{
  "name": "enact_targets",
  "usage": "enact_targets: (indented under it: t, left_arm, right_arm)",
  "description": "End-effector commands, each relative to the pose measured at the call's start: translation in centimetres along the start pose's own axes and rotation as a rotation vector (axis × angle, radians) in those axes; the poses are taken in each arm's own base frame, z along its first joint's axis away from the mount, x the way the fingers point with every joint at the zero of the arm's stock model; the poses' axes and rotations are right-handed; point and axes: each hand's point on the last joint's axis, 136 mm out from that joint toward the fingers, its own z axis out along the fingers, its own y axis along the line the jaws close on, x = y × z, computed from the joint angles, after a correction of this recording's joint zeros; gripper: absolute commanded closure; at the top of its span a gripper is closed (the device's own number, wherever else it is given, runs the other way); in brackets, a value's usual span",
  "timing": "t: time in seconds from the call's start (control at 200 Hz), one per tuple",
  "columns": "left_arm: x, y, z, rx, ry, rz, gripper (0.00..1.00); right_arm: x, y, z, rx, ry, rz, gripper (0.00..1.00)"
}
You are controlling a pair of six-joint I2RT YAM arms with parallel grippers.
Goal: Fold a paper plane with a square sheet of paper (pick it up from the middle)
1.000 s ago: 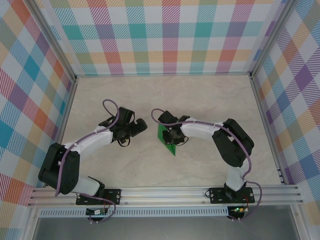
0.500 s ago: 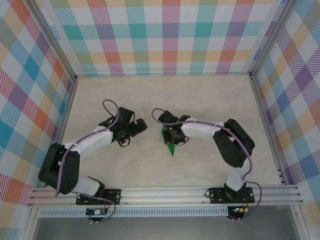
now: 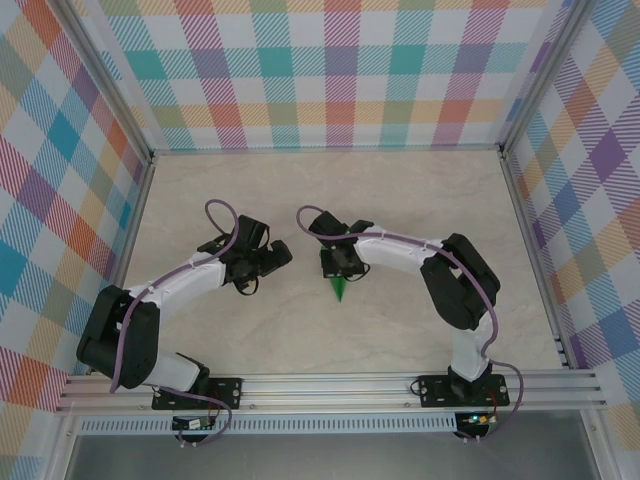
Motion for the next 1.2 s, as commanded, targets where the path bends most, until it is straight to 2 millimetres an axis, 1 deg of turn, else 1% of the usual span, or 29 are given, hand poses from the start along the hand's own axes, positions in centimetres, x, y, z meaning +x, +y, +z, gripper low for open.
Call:
enact_targets:
  t: [0.0, 0.08, 0.26, 0.36, 0.455, 0.62, 0.73, 0.835, 0.89, 0.975, 1.035, 1.09, 1.195]
  left_arm:
    - [-0.7, 0.6, -0.5, -0.032, -0.016, 0.012, 0.0]
    - [-0.7, 0.6, -0.7, -0.034, -0.019, 0.016, 0.0]
    - [-0.6, 1.2, -1.2, -0.054, -0.023, 0.031, 0.0]
    - [-0.6, 1.4, -1.4, -0.068, -0.025, 0.036, 0.0]
    - [-0.6, 1.4, -1.5, -0.07, -0.026, 0.039, 0.0]
    - [-0.7, 1.6, -1.7, -0.088, -0.023, 0.047, 0.0]
    - [-1.2, 1.7, -2.2, -0.106, -0.033, 0.061, 0.0]
    - [-2.1, 1.5, -3.0, -0.124, -0.061, 0.074, 0.0]
    - [-2.7, 1.4, -3.5, -0.131, -0.076, 0.079, 0.0]
    - [-3.8, 1.1, -4.3, -0.14, -0.103, 0.086, 0.0]
    - [-4.3, 1.0, -4.8, -0.146, -0.116, 0.089, 0.0]
    - [-4.8, 0.9, -5.1, -0.143, -0.126, 0.09, 0.0]
    - [-5.4, 0.8, -5.5, -0.138, -0.138, 0.087, 0.0]
  right_arm:
    - [-3.6, 0.2, -2.0, 0.025, -0.084, -0.013, 0.89]
    - [-5.2, 0.3, -2.0, 0.029, -0.096, -0.009, 0.87]
    - [-7.6, 0.1, -0.3, 0.047, -0.079, -0.007, 0.87]
    - [-8.3, -0.1, 0.6, 0.053, -0.059, 0.0, 0.86]
    - [-8.7, -0.3, 1.4, 0.048, -0.032, 0.011, 0.83]
    - [-8.7, -0.6, 2.7, 0.069, 0.01, 0.039, 0.81]
    - [-8.6, -0.5, 2.9, 0.066, 0.02, 0.051, 0.81]
    - [-8.5, -0.2, 2.9, 0.053, 0.033, 0.056, 0.79]
    - [-8.2, -0.2, 3.3, 0.052, 0.051, 0.058, 0.78]
    - [-7.0, -0.4, 4.1, 0.06, 0.091, 0.07, 0.78]
    - [-6.6, -0.5, 4.6, 0.059, 0.104, 0.077, 0.78]
    - [-6.6, -0.5, 4.6, 0.054, 0.102, 0.08, 0.78]
    - [-7.4, -0.1, 3.6, 0.043, 0.077, 0.079, 0.76]
